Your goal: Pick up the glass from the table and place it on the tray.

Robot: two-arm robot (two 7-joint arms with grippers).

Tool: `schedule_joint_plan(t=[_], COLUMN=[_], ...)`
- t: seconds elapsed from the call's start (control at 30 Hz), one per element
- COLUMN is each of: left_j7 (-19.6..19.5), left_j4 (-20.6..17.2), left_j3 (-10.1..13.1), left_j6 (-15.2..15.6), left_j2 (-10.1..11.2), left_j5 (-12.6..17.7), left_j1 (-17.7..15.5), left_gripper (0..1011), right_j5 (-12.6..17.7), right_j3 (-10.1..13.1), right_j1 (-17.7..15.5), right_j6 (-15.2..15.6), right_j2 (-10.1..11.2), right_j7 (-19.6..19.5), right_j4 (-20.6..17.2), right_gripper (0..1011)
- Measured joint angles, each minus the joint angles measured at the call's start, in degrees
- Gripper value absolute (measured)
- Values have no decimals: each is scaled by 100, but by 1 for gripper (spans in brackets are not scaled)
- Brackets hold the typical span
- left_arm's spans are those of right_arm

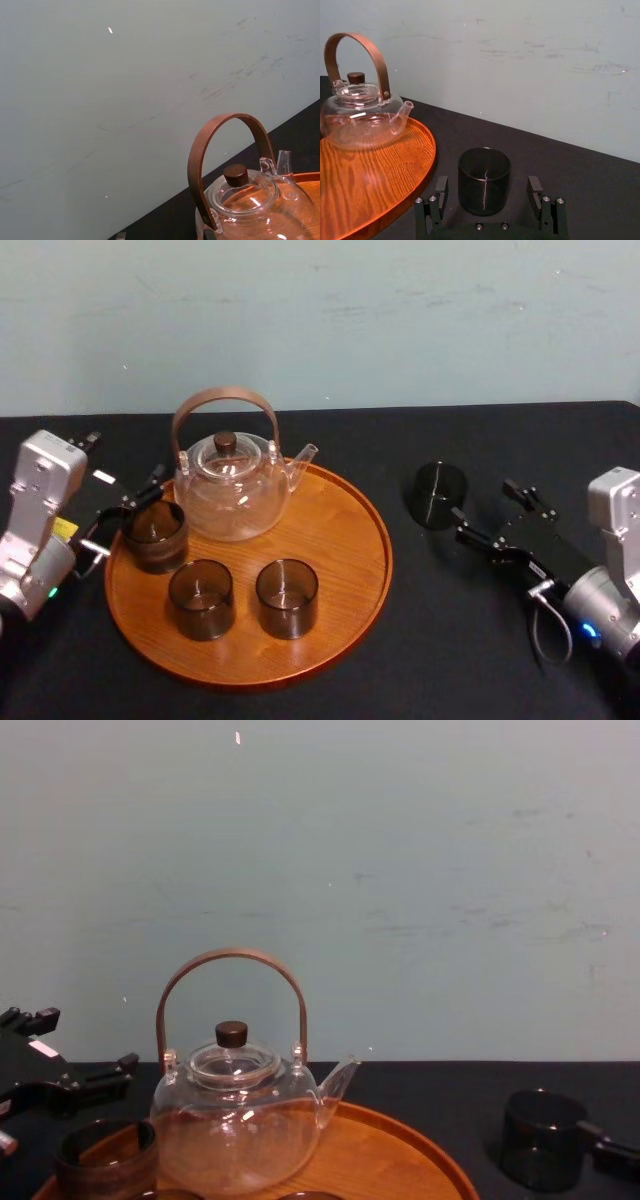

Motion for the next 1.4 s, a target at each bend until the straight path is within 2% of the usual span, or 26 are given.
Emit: schedule_joint_plan(t=[0.13,0.53,1.0,1.4], left_j7=[0,0,0,0], left_j4=[0,0,0,0], left_j3=[0,0,0,0], left_j6=[0,0,0,0], left_j2=[0,0,0,0], left_j5=[0,0,0,0], left_j1=[0,0,0,0], left_gripper=[1001,1002,1001,1001], right_j5=[-39,-78,-82,-70], right_j3=[-81,-219,-362,-466], right_j1=[268,757,1166,1380], right_j6=[36,28,-84,-170], right_j2=[-52,-144,-248,-334], right_j7=[43,168,337,453], right_j4=[307,929,1464,1778], right_gripper=[1002,1002,1002,1002])
